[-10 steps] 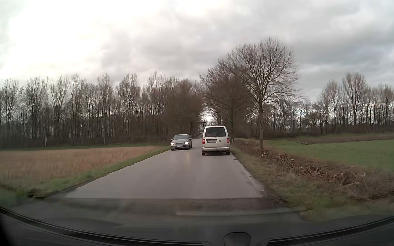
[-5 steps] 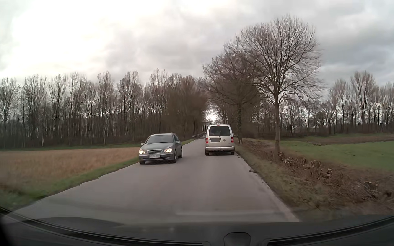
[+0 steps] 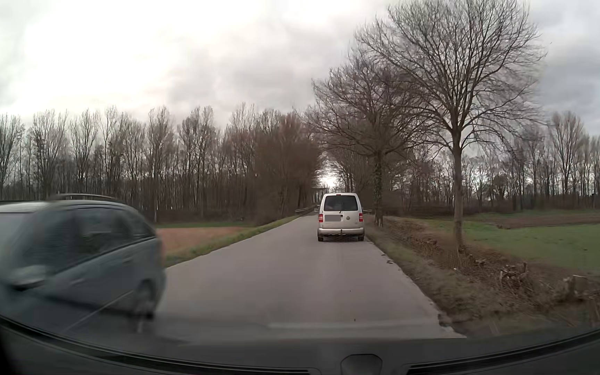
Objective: Follow the waypoints while adhering to traffic rules and regulations
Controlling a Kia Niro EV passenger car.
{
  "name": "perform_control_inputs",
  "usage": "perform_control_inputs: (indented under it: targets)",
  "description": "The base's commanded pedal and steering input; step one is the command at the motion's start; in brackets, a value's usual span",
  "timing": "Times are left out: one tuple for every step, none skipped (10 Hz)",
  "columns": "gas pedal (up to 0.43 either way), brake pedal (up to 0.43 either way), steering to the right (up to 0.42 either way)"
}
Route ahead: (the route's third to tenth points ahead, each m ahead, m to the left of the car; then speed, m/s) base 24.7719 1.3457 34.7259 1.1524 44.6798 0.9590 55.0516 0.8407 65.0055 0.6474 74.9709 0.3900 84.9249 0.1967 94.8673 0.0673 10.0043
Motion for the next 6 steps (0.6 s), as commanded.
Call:
perform_control_inputs:
  targets:
    - [0.047,0.0,0.0]
    - [0.028,0.0,0.001]
    - [0.028,0.0,0.001]
    - [0.039,0.0,0.001]
    - [0.067,0.0,0.002]
    - [0.087,0.0,0.003]
